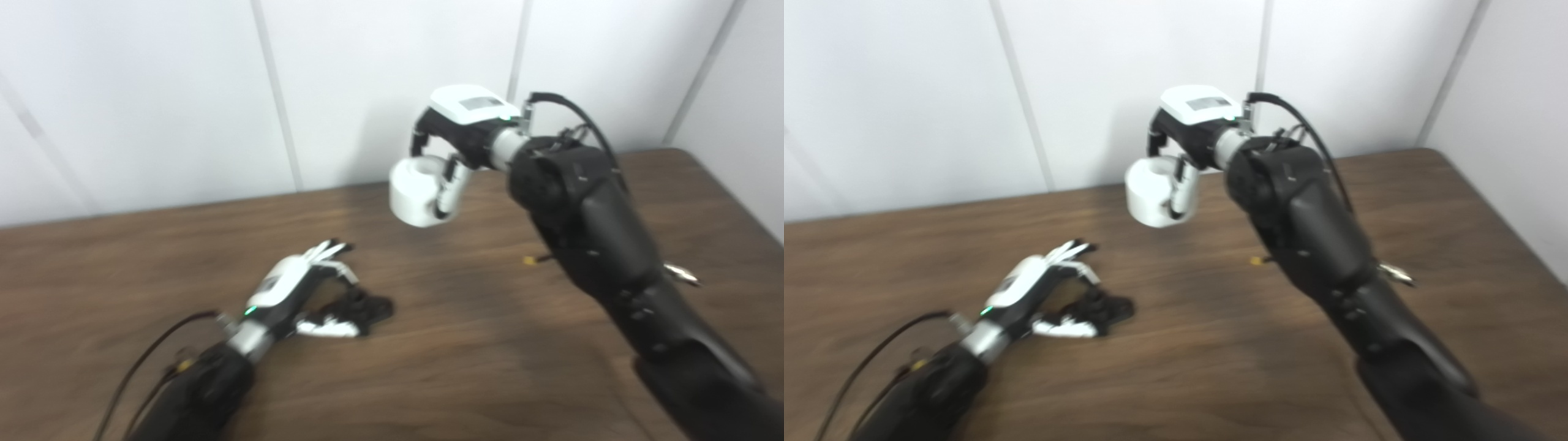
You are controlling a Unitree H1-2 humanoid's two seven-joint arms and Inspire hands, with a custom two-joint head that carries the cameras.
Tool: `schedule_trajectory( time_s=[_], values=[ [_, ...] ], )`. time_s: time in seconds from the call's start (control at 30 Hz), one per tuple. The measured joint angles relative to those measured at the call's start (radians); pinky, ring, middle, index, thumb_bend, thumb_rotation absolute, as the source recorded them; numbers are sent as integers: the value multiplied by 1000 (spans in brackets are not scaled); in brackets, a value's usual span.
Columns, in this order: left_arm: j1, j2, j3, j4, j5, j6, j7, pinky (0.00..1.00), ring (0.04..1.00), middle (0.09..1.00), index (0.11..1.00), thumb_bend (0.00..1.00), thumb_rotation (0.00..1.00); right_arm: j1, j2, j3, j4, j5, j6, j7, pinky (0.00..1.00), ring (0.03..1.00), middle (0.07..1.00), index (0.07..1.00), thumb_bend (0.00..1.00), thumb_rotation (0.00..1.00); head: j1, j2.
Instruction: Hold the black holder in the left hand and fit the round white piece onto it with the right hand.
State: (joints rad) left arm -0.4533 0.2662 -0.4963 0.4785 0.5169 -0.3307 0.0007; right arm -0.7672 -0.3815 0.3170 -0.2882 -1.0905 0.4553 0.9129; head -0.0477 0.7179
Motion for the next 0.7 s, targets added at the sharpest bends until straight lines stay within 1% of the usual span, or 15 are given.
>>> schedule_trajectory(
  time_s=[0.03,0.17,0.3,0.37,0.47,0.6,0.7],
  values=[
    [0,-4,0,0,0,5,1,1000,1000,946,482,524,59,0,0,3,-9,1,-7,6,707,793,732,480,526,140,0,0],
    [-2,-13,-2,0,0,13,3,1000,1000,941,482,524,59,1,7,20,-29,8,-32,20,680,770,723,480,525,139,49,12],
    [-11,-27,-12,10,9,14,8,1000,1000,942,481,524,60,22,30,30,-53,16,-52,18,671,765,727,480,526,139,63,15],
    [-14,-36,-17,10,14,22,10,1000,1000,942,482,524,60,36,43,42,-53,17,-65,17,684,773,736,480,526,140,66,17],
    [-15,-42,-21,10,16,28,12,1000,1000,938,481,524,59,67,64,43,-57,15,-67,18,735,788,743,481,526,139,71,20],
    [-16,-45,-24,10,16,33,16,1000,1000,934,481,524,60,106,72,43,-60,13,-68,17,744,798,747,482,526,139,75,25],
    [-17,-48,-30,10,17,39,20,1000,1000,934,481,524,60,112,73,43,-60,14,-72,16,719,784,748,483,525,139,81,28]
  ],
)
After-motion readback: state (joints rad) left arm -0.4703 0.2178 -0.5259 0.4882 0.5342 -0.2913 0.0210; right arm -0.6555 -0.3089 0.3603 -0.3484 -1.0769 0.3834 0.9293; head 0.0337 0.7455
